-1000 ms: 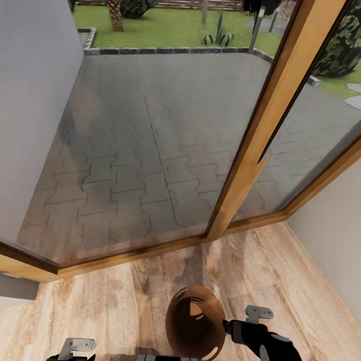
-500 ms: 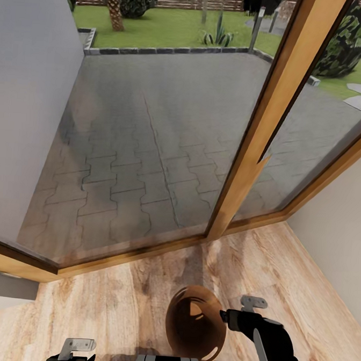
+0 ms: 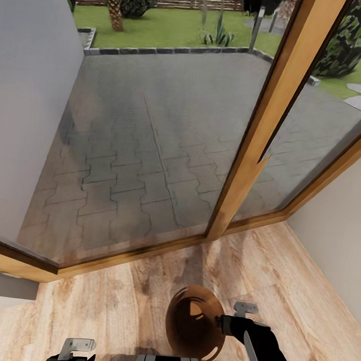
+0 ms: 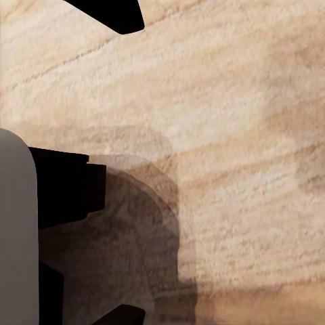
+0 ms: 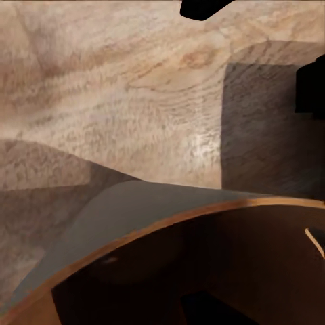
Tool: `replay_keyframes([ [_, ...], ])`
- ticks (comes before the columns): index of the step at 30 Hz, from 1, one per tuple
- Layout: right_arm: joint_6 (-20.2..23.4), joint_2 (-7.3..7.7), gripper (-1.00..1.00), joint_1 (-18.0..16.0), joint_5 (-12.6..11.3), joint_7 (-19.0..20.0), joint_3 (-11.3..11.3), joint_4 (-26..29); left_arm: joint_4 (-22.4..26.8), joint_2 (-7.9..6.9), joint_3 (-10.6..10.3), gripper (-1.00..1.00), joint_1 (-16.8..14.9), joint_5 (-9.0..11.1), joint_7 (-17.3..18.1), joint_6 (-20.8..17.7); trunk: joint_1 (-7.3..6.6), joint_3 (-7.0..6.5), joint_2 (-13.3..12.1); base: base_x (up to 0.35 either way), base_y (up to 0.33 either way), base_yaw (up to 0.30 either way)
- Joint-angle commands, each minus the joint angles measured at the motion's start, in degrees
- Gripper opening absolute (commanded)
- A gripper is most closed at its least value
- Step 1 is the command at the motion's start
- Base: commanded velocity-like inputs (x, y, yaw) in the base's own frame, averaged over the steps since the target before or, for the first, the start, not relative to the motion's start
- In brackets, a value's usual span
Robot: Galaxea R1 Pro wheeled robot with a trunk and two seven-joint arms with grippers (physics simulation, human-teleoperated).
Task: Put the three can of soda from the living room inside the tash can in the kitchen.
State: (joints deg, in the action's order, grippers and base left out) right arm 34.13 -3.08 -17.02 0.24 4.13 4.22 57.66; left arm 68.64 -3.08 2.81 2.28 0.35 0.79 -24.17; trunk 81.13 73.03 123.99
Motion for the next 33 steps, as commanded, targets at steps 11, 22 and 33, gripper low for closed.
replay_keyframes([
  [11,-1.1,-2.83,1.0,-0.3,-0.1,0.0,-0.1,-1.7,0.1,0.0,0.0,1.0,0.0,0.0,0.0,0.0,0.0,0.0,0.0,0.0,0.0,0.0],
  [22,-1.3,-5.27,1.0,-0.3,0.7,0.1,-0.2,-1.8,0.1,-0.08,0.0,1.0,0.0,0.0,0.0,0.0,0.0,0.0,0.0,0.0,0.0,0.0],
  [33,-1.3,-3.64,1.0,-0.3,0.8,0.2,-0.2,-1.8,0.0,-0.09,0.0,1.0,0.0,0.0,0.0,0.0,0.0,0.0,0.0,0.0,0.0,0.0],
])
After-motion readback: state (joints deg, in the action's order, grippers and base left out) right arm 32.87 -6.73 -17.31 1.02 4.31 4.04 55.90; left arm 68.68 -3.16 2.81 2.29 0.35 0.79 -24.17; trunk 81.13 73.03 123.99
